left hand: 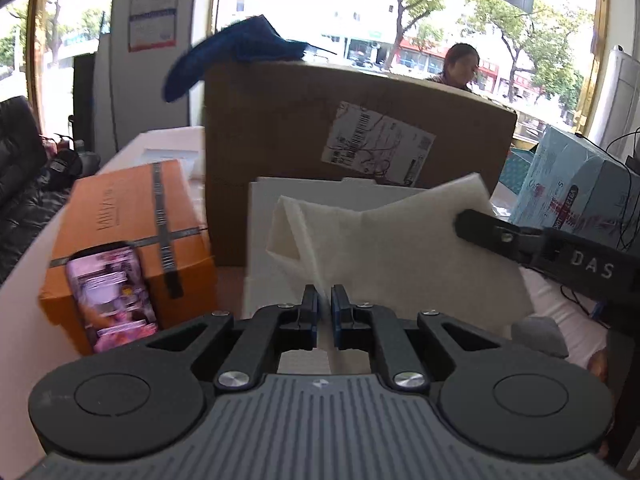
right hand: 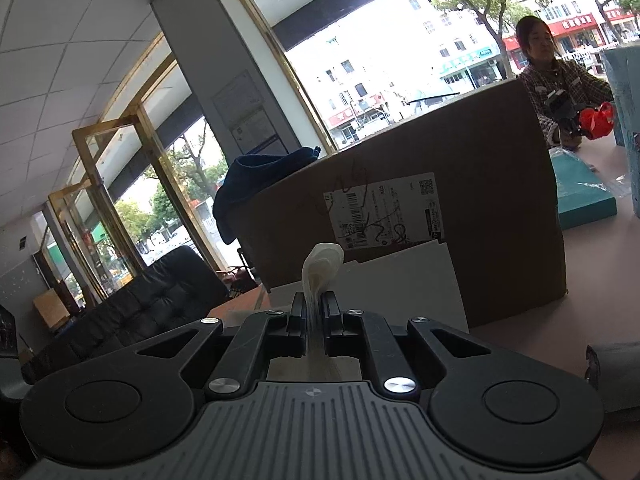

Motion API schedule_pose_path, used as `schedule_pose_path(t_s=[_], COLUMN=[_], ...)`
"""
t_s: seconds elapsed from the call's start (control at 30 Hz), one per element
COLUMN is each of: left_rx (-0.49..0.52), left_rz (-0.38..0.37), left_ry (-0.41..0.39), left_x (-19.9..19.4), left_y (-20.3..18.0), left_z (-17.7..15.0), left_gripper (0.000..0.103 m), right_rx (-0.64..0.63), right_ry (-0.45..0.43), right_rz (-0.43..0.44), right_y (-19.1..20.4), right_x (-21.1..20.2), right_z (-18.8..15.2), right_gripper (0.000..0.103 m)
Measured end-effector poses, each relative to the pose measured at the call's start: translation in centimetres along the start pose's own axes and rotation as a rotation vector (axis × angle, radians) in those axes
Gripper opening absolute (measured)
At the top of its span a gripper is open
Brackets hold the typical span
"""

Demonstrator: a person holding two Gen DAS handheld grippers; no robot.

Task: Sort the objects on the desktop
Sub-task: 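Lift the white napkin with both grippers and carry it toward the white box, then lower the held napkin into the open white box with both grippers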

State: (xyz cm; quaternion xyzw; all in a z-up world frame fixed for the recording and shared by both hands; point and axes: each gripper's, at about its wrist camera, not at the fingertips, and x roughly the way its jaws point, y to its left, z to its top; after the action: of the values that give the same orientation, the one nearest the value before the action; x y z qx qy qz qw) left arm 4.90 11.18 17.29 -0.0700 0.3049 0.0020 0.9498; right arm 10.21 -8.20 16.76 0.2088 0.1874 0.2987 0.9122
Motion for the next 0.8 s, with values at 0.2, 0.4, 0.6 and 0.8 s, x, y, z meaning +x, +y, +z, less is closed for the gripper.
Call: schedule_pose_path(t_s=[0.2,0.4,0.6,0.8], left_rx=[0.015,0.009,0.022,0.035], left_rz=[-0.041,-0.037,-0.001,0.014], left_ry=[0.000,0.068,0.079,0.140], left_x=[3.2,5.3,5.2,6.5], left_y=[-1.0,0.0,0.5,0.9], left_z=[0.3,0.1,-0.1,-0.3], left_gripper=[0.006,0.006,0.006,0.007], right_rx=[0.040,0.068,0.080,0.100], right_ry=[0.021,0.057,0.107,0.144], right_rz=[0.003,0.001,-0.003,-0.040], right_y=[-1.5,-3.0,-3.1,-3.5], right_x=[1.6,2.8,2.0,2.4], right_z=[0.3,0.3,-1.2,-1.9], right_gripper=[0.008,0.008,0.008,0.008])
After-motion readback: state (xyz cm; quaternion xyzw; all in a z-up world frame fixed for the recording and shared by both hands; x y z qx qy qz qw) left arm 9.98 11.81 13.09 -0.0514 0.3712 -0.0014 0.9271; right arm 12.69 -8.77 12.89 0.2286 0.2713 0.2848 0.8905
